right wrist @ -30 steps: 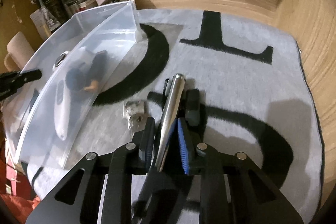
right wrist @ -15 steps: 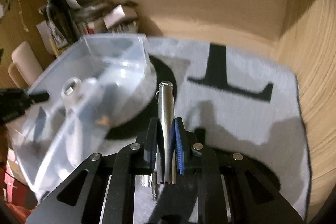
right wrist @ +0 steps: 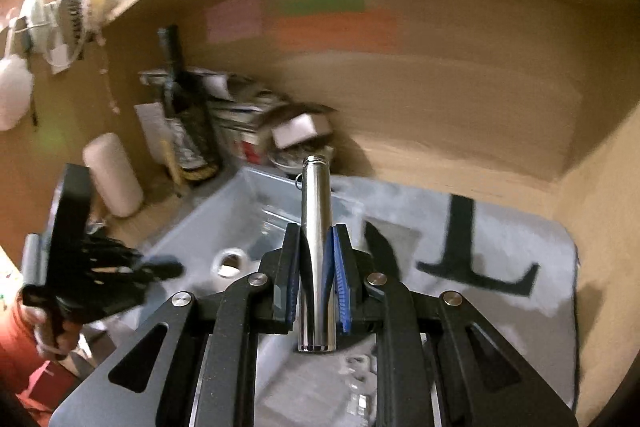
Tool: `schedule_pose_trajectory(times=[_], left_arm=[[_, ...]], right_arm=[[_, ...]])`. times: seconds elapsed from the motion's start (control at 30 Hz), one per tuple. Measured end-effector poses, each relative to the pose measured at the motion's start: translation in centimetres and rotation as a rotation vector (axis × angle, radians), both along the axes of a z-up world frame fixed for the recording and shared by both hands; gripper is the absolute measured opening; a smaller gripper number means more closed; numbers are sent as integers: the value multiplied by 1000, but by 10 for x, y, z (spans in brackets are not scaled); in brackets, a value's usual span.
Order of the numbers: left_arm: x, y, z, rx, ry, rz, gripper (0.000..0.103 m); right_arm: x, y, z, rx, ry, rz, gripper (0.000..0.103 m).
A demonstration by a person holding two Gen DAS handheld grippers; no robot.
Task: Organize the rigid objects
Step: 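Close the right tool on the silver rod and lift it, then lower the silver rod into the box and open the right tool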
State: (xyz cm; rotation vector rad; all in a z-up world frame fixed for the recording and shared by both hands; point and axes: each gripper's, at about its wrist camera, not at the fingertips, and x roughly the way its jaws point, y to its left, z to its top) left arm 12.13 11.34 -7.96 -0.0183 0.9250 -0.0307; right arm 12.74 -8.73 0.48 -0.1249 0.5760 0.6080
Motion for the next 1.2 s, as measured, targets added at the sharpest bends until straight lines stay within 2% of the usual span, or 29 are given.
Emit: schedule_pose_trajectory(times=[0.17,0.5,1.0,1.2], left_arm=[[0,0,0,1,0,0,9],[0,-1,0,0,-1,0,8],[1,-3,0,0,-2,1,8],[1,-3,0,1,-1,0,8]], right_arm=[[-7,25,-1,-11,3,84,14],[-14,70,-43,-98,125,226,14],[-15,100,-82,-286,251,339,14],[-15,98,-79,-283,260,338,15]])
